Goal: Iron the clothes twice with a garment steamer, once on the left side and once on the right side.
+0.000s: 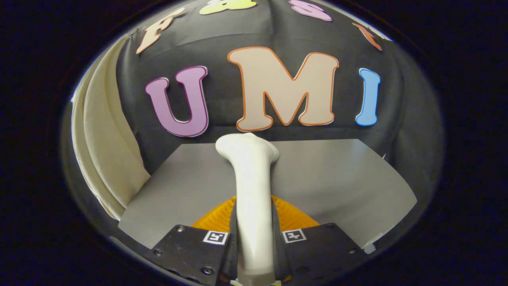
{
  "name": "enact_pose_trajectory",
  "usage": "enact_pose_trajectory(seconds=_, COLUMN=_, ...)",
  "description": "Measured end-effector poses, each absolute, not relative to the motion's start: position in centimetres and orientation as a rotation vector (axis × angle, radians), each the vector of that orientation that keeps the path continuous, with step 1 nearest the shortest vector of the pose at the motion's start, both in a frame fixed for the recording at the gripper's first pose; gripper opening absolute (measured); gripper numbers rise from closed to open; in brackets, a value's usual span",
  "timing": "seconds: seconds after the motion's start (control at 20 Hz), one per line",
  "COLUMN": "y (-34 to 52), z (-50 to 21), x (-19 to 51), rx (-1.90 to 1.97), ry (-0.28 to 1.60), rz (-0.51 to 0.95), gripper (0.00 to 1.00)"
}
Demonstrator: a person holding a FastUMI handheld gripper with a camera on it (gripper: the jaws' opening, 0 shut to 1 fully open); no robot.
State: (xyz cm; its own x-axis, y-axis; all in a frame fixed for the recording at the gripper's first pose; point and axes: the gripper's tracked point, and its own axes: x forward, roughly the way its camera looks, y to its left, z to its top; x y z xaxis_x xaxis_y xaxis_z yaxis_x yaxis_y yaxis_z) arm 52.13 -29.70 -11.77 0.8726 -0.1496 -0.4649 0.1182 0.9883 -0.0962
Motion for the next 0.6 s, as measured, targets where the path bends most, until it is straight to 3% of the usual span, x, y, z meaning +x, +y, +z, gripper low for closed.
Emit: enact_pose_trajectory(seconds=0.6, y=-22.9, z=-7.7, x=42.7, rx=0.027, ry=0.295, rz=-0.093, gripper=0.34)
